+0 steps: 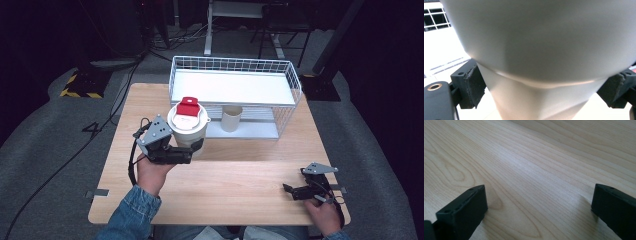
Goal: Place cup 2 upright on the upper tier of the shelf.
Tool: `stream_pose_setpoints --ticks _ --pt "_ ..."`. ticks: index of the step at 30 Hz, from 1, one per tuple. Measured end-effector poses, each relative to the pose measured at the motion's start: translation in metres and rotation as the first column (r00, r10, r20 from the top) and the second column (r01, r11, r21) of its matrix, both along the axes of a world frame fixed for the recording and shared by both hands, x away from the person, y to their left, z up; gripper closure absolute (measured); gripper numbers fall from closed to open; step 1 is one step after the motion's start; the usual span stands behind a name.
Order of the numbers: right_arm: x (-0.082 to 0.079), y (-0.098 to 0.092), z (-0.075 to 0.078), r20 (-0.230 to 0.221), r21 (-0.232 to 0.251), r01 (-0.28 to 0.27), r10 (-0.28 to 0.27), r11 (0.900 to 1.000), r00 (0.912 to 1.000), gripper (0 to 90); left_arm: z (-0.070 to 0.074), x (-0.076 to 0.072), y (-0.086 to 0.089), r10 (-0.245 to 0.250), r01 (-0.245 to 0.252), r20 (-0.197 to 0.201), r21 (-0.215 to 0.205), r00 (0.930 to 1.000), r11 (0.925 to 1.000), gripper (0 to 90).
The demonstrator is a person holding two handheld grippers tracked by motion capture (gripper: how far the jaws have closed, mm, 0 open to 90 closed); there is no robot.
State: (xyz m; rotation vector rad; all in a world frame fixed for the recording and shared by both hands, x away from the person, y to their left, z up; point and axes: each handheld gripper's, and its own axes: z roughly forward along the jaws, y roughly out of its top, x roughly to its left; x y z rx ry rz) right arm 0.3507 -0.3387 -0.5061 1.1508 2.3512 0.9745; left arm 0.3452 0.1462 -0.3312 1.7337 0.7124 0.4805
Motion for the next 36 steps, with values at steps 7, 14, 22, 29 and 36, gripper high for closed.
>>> stream_pose_setpoints --ticks 7,14,22,29,36 --pt "0.0 0.0 0.0 -0.001 0.001 -0.001 0.001 1.0 1.0 0.4 0.011 0.015 -0.002 0.021 -0.021 0.004 0.012 0.9998 0.9997 10.8" --pt "0.0 0.0 0.0 -0.001 0.0 -0.002 0.002 1.0 1.0 0.4 0.023 0.028 -0.007 0.034 -0.034 0.011 0.017 0.9994 0.9993 10.8" --pt "0.0 0.0 0.0 -0.001 0.0 -0.001 0.001 1.0 1.0 0.4 0.037 0.044 -0.015 0.028 -0.029 0.022 0.014 0.9993 0.9995 10.8" --pt "0.001 0.0 0.0 0.0 0.001 -0.001 0.001 1.0 1.0 0.4 0.047 0.061 -0.023 0.031 -0.032 0.027 0.019 0.9991 0.9993 10.8" --pt "0.001 0.0 0.0 -0.001 0.001 -0.001 0.001 1.0 1.0 0.4 0.056 0.076 -0.029 0.046 -0.046 0.037 0.012 0.9983 0.9989 10.8"
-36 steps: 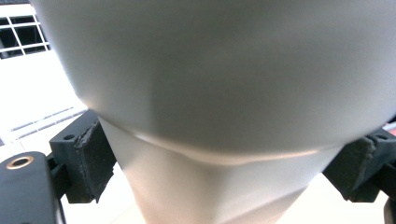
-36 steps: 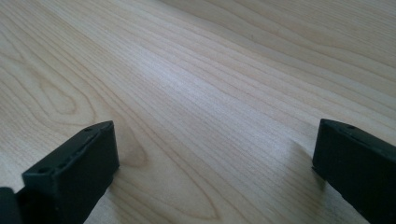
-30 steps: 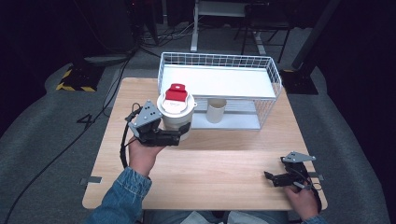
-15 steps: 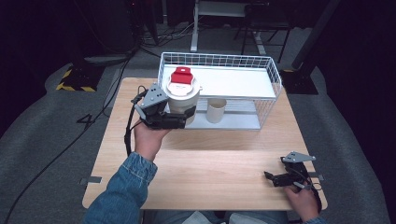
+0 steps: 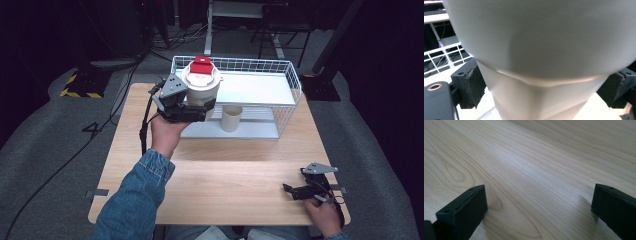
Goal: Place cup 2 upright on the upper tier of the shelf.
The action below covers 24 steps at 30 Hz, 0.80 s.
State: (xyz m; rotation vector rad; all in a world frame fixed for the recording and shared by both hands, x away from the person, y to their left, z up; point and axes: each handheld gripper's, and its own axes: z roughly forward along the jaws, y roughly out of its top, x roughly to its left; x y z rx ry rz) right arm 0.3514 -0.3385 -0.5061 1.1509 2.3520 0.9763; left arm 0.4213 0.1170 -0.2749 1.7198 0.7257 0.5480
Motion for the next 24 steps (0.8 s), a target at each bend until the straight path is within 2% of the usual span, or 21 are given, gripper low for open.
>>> stream_pose_setpoints --ticks 9,16,17,24 --pt "0.0 0.0 0.0 0.0 0.0 0.0 0.0 1.0 1.0 0.4 0.012 0.02 -0.009 0.042 -0.042 0.007 -0.001 0.9991 0.9991 10.8" --pt "0.0 0.0 0.0 0.0 0.0 0.0 0.0 1.0 1.0 0.4 0.016 0.039 -0.013 0.07 -0.07 0.003 -0.022 0.9976 0.9973 10.8" --pt "0.0 0.0 0.0 0.0 0.0 0.0 0.0 1.0 1.0 0.4 0.017 0.045 -0.015 0.074 -0.074 0.003 -0.029 0.9972 0.9968 10.8" --pt "0.0 0.0 0.0 0.0 0.0 -0.001 0.001 1.0 1.0 0.4 0.022 0.062 -0.029 0.1 -0.1 -0.002 -0.008 0.995 0.995 10.8"
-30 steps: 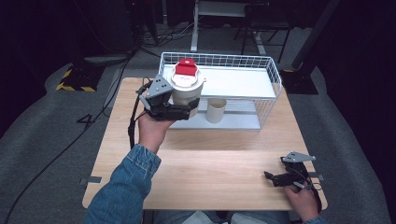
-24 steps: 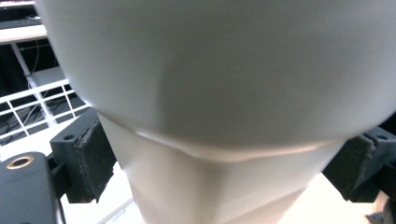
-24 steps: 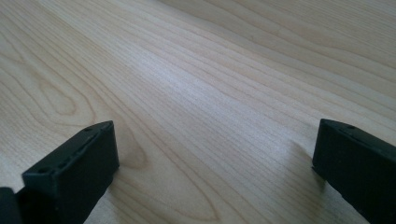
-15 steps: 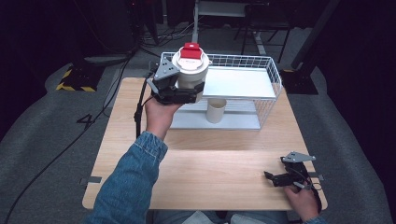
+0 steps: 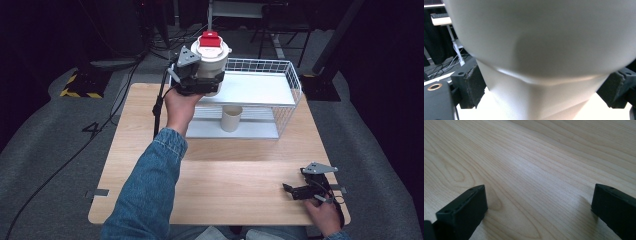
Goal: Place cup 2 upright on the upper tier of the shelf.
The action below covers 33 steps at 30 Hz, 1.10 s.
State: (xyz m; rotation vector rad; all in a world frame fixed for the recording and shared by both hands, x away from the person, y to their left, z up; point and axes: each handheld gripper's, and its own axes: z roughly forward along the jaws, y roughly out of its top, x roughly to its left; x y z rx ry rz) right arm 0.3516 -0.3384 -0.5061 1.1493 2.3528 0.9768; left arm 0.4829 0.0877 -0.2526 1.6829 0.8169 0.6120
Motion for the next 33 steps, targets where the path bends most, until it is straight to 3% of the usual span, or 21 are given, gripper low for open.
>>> stream_pose_setpoints --ticks 15,33 --pt "0.001 0.0 0.0 0.0 0.002 -0.002 0.002 1.0 1.0 0.4 -0.007 0.038 -0.032 0.053 -0.053 0.0 -0.009 0.9986 0.9986 10.8" --pt "0.001 0.0 0.0 0.001 0.002 -0.003 0.003 1.0 1.0 0.4 -0.025 0.056 -0.05 0.084 -0.085 -0.046 -0.024 0.9954 0.9961 10.7"
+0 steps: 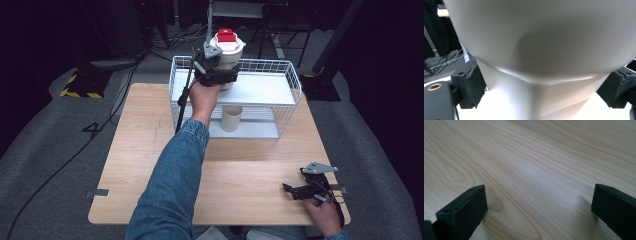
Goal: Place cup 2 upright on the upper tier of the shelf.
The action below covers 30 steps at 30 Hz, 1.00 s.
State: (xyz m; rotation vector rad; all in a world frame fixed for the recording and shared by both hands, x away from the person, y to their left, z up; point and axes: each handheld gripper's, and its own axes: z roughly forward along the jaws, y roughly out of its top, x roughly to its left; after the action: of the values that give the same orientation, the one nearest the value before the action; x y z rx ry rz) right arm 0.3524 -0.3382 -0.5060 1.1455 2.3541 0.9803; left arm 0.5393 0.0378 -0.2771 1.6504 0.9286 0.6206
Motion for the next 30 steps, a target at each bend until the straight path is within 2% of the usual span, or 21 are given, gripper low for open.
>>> stream_pose_setpoints --ticks 13,22,30 --pt "0.0 0.0 0.0 0.0 0.0 0.0 0.0 1.0 1.0 0.4 -0.006 0.0 -0.01 -0.005 0.005 -0.009 0.015 1.0 0.9999 10.7" --pt "0.0 0.0 0.0 0.0 0.0 0.0 0.0 1.0 1.0 0.4 -0.013 0.002 -0.012 0.002 -0.002 -0.015 0.004 0.9999 1.0 10.7" --pt "0.0 0.0 0.0 0.001 -0.001 -0.001 0.001 1.0 1.0 0.4 -0.017 0.002 -0.014 0.005 -0.005 -0.003 0.021 1.0 0.9998 10.6"
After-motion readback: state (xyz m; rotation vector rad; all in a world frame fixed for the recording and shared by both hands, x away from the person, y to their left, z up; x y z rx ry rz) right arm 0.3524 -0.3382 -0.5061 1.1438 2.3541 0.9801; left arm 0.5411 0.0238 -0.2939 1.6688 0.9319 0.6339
